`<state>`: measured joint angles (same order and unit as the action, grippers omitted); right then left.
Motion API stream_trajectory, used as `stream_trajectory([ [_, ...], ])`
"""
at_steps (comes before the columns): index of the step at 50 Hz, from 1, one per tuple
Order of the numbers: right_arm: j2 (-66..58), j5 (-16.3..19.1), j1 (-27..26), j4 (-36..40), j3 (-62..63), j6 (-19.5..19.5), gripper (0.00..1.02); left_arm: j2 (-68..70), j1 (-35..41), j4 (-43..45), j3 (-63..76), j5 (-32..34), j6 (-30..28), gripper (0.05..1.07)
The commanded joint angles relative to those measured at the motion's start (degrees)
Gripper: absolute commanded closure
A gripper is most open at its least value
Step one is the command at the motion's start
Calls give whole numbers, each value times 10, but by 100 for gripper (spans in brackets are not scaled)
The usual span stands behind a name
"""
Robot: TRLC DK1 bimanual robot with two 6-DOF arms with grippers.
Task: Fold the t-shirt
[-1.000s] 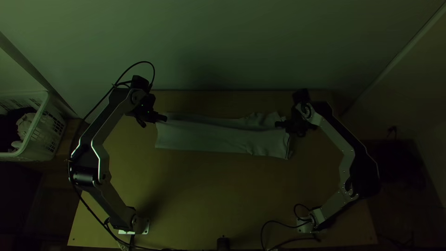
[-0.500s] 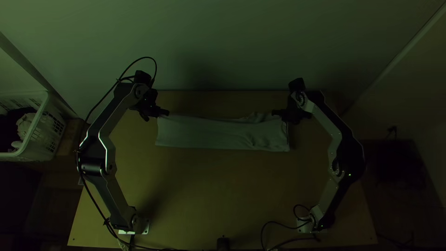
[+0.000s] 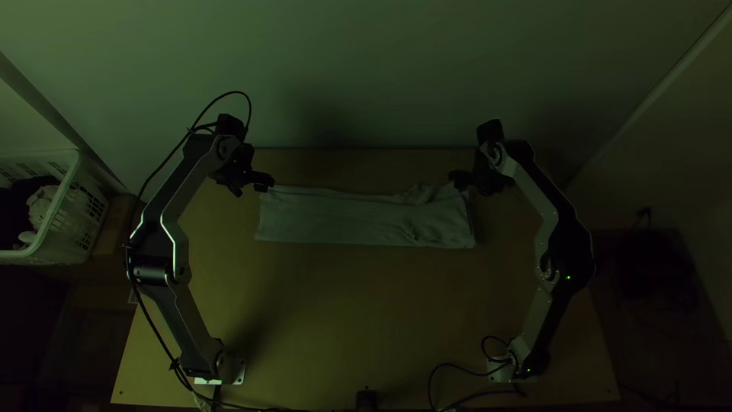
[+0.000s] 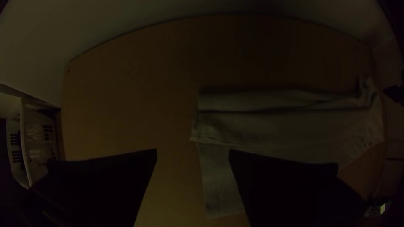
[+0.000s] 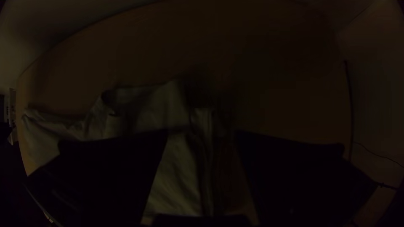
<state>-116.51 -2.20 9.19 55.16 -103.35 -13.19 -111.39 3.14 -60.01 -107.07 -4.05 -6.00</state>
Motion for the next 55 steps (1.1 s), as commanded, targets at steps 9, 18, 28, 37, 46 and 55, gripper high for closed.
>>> stream_trajectory([
  [9,54,-7,-15,6,-34,4,4,21,-45,-4,-4,107,44,10],
  [18,89,-6,-21,6,-51,0,4,18,-87,-7,14,226,70,10],
  [28,130,4,-26,3,-71,-3,4,3,-140,-7,44,373,75,10],
  [37,159,4,-28,1,-92,-6,4,-19,-169,2,67,439,64,10],
  [46,182,6,-29,1,-96,-14,4,-56,-179,22,88,459,41,10],
  [55,200,6,-23,1,-86,-15,4,-85,-183,45,116,476,14,10],
])
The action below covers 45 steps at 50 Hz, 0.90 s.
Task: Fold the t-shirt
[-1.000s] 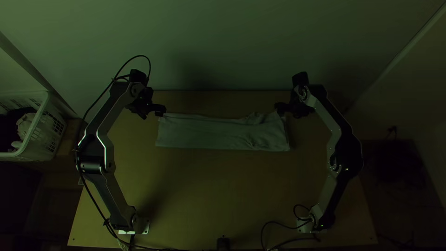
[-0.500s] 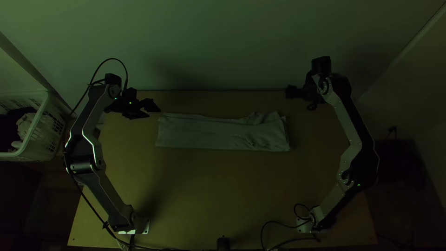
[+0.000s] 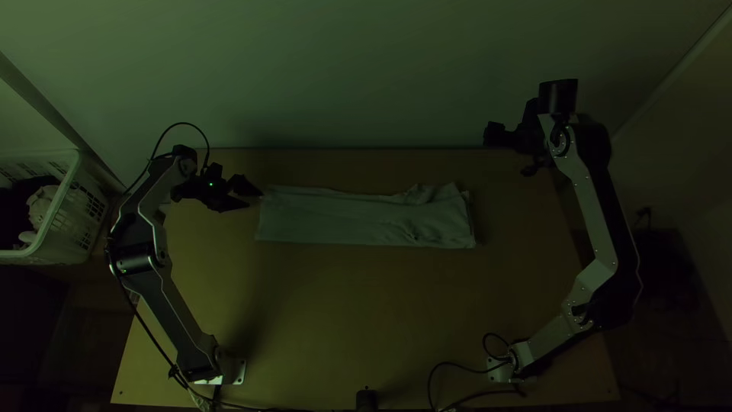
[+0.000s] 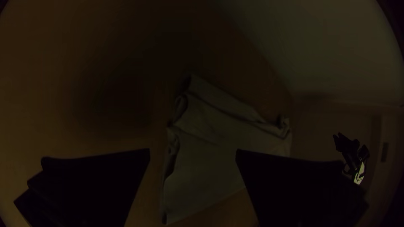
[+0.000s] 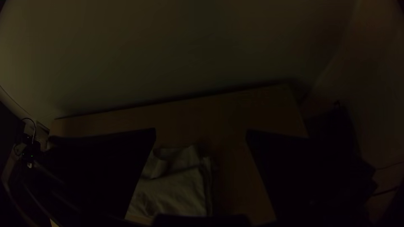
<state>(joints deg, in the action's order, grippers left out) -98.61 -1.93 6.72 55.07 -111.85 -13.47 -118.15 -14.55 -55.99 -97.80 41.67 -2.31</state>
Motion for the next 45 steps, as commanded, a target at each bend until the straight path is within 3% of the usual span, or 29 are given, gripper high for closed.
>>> stream_trajectory([
  [1,23,4,1,2,1,-12,4,-21,-7,5,24,21,-25,10],
  [17,39,4,7,2,17,-13,4,-56,1,43,45,32,-39,10],
  [27,42,3,13,2,18,-14,4,-59,44,56,65,32,-35,10],
  [45,54,4,25,2,33,-18,4,-44,151,143,98,12,63,10],
])
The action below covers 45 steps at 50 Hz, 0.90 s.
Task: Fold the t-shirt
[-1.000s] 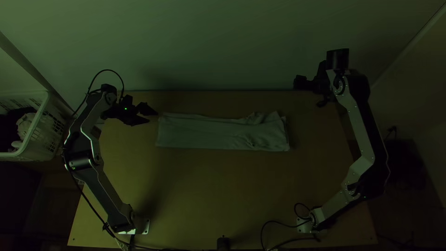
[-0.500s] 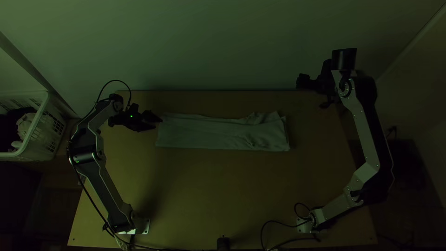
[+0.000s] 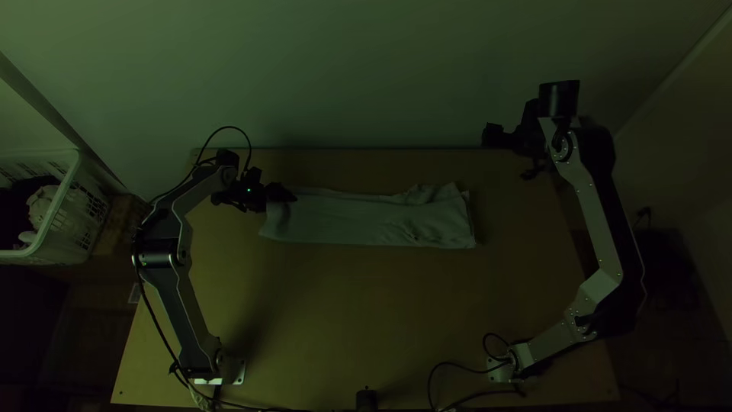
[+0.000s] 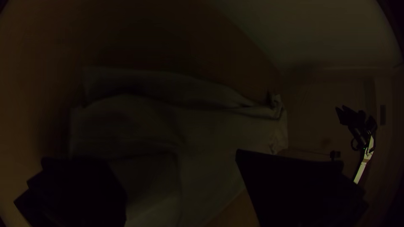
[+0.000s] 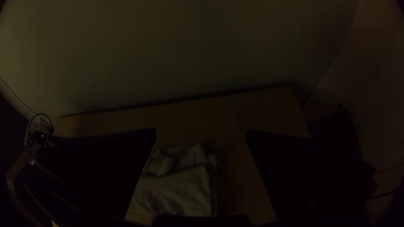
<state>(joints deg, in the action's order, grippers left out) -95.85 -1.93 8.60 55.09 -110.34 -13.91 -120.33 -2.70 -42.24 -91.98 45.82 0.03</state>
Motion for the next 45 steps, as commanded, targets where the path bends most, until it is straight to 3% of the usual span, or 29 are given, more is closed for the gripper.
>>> stream_trajectory([
  [1,29,4,6,2,21,-14,4,-20,38,11,42,-34,45,10],
  [5,35,3,7,2,28,-15,4,-13,57,33,48,-61,68,13],
  [8,39,4,6,2,34,-17,4,-9,68,37,51,-82,78,26],
  [10,43,4,6,2,38,-19,4,-4,73,44,53,-93,85,42],
  [14,49,4,6,0,48,-22,4,5,78,65,65,-103,100,98],
  [15,51,3,6,-1,51,-23,4,6,78,66,66,-109,102,106],
  [28,72,4,6,-27,93,-27,4,63,51,55,95,-165,83,105],
  [45,94,4,4,-67,156,-30,4,112,-71,-21,57,-234,13,105],
])
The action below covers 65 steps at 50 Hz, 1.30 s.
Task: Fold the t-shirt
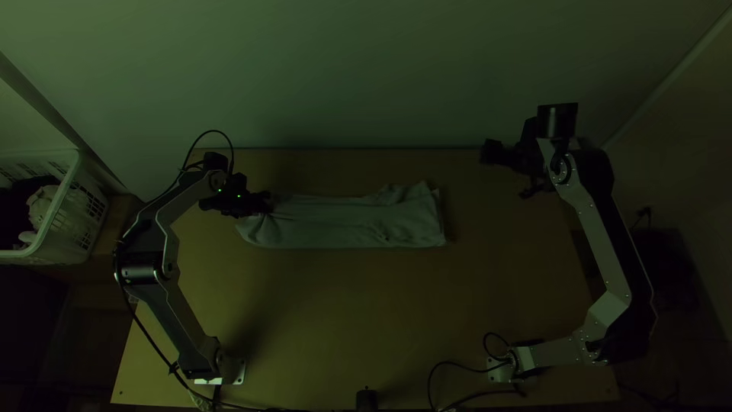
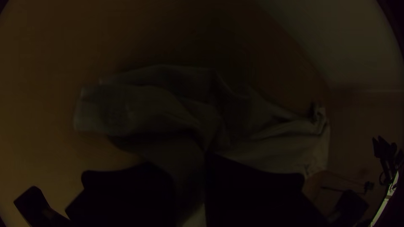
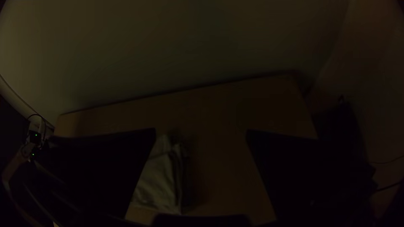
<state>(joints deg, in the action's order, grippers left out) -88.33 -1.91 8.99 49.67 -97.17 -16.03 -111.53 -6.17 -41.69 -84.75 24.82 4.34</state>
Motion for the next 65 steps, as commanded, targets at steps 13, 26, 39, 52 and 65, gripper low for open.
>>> stream_trajectory([
  [13,31,3,-11,-49,63,-8,4,25,-119,-95,-94,-77,-82,105],
  [26,43,2,-24,-50,87,-8,4,28,-141,-170,-173,-196,-110,105],
  [39,82,2,-40,-77,131,-8,4,72,-86,-191,-176,-317,-110,105],
  [52,115,2,-54,-80,157,-5,4,107,21,-260,-214,-369,-75,105],
  [65,135,2,-67,-80,173,-7,4,102,132,-299,-277,-426,-47,105],
])
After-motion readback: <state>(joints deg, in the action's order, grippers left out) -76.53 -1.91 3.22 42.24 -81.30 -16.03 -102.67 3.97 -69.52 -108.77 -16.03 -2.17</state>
